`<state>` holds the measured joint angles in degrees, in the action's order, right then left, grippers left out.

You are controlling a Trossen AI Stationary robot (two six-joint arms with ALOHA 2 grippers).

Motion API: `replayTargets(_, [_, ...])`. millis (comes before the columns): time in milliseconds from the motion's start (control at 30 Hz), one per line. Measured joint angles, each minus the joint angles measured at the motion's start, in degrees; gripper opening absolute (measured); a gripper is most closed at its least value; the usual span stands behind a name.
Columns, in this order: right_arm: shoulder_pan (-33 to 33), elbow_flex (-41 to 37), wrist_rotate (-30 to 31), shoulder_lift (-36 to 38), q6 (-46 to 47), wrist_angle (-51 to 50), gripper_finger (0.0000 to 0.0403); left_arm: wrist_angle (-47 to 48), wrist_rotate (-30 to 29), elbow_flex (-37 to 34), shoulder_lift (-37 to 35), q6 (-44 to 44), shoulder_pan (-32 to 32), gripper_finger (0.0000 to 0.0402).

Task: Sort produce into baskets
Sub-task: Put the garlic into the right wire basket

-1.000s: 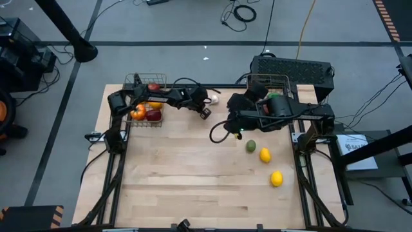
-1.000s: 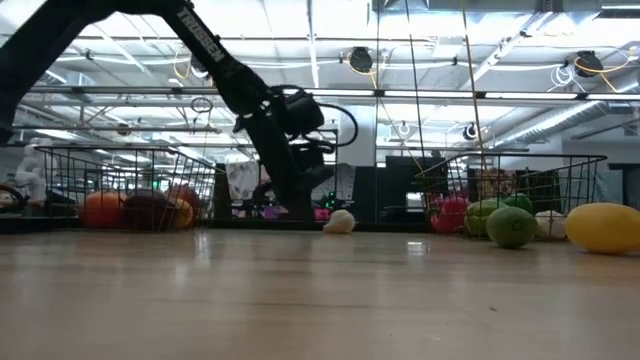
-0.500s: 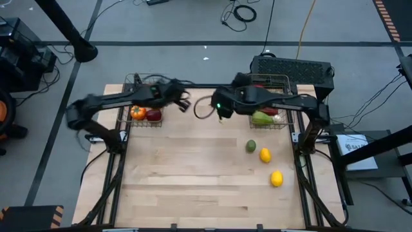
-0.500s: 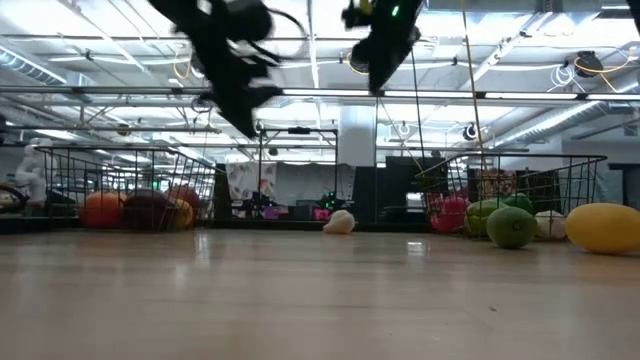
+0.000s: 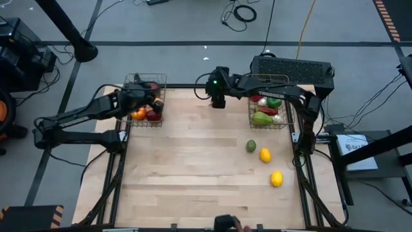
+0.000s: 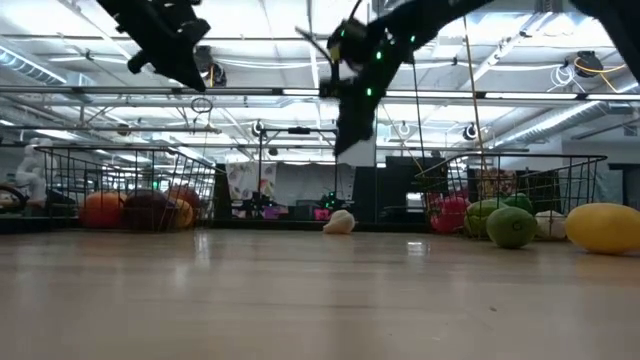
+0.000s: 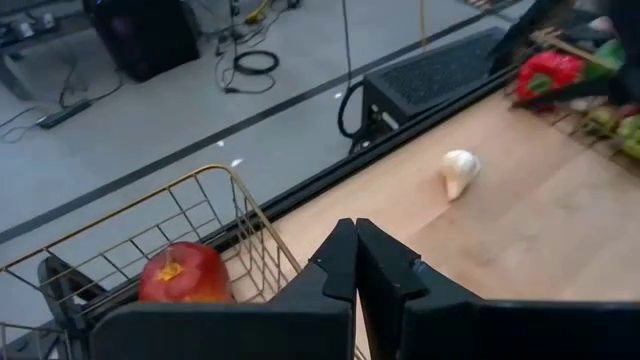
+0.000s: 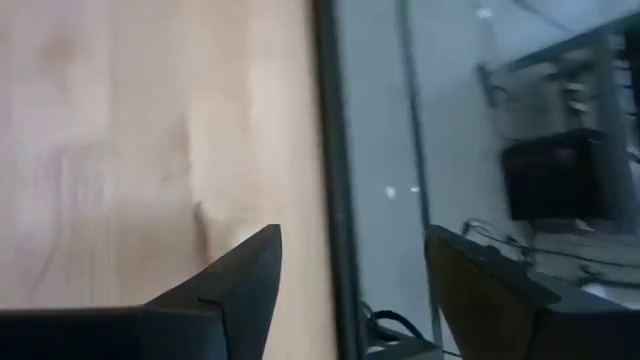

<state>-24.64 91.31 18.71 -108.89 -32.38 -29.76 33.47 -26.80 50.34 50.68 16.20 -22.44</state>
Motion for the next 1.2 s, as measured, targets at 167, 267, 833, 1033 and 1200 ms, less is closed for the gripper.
replayTargets(167, [-3.2, 0.0, -7.2, -4.2, -1.3, -2.6, 0.0278, 0.1, 0.0, -1.3, -3.2, 0.4, 2.8, 0.0006])
replayTargets(267, [-3.9, 0.0, -8.4, -6.3, -1.4, -3.2, 0.0312, 0.1, 0.0, -1.4, -3.7, 1.4, 4.5, 0.0006])
replayTargets(833, [-4.3, 0.0, -14.1, -10.7, -0.4, -4.9, 0.0370, -1.9, 0.1, -1.4, -3.7, 1.2, 6.7, 0.0006])
replayTargets(1033, [-5.1, 0.0, -14.3, -12.3, -1.1, -3.7, 0.0370, -3.8, 0.1, -1.4, -3.7, -0.3, 6.7, 0.0006])
replayTargets(1200, [-4.9, 0.0, -14.6, -13.9, -2.0, -3.4, 0.0369, -5.1, 0.4, -1.4, -3.7, -1.8, 6.7, 0.0006])
